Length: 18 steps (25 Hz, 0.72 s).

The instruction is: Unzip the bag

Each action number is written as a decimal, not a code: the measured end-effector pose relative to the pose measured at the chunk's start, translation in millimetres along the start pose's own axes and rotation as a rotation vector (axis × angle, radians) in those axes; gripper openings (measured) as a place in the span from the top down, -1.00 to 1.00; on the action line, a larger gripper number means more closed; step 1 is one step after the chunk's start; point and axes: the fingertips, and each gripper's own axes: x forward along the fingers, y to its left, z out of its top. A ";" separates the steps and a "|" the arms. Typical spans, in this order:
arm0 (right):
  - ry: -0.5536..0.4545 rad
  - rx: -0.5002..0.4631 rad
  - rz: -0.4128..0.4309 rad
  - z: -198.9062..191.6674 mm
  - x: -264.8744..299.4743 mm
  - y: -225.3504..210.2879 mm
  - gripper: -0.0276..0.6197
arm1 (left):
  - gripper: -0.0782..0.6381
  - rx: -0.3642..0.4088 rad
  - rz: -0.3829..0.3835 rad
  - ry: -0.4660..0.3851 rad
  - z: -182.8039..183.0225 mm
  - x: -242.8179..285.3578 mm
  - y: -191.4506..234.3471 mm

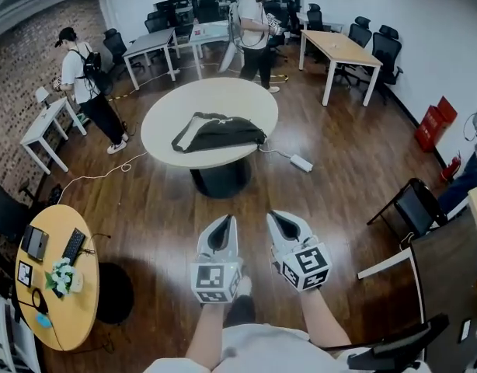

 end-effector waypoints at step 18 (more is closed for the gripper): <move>0.055 -0.013 -0.192 -5.2 201.7 -156.9 0.95 | 0.73 -0.028 -0.137 0.072 -25.6 250.9 103.9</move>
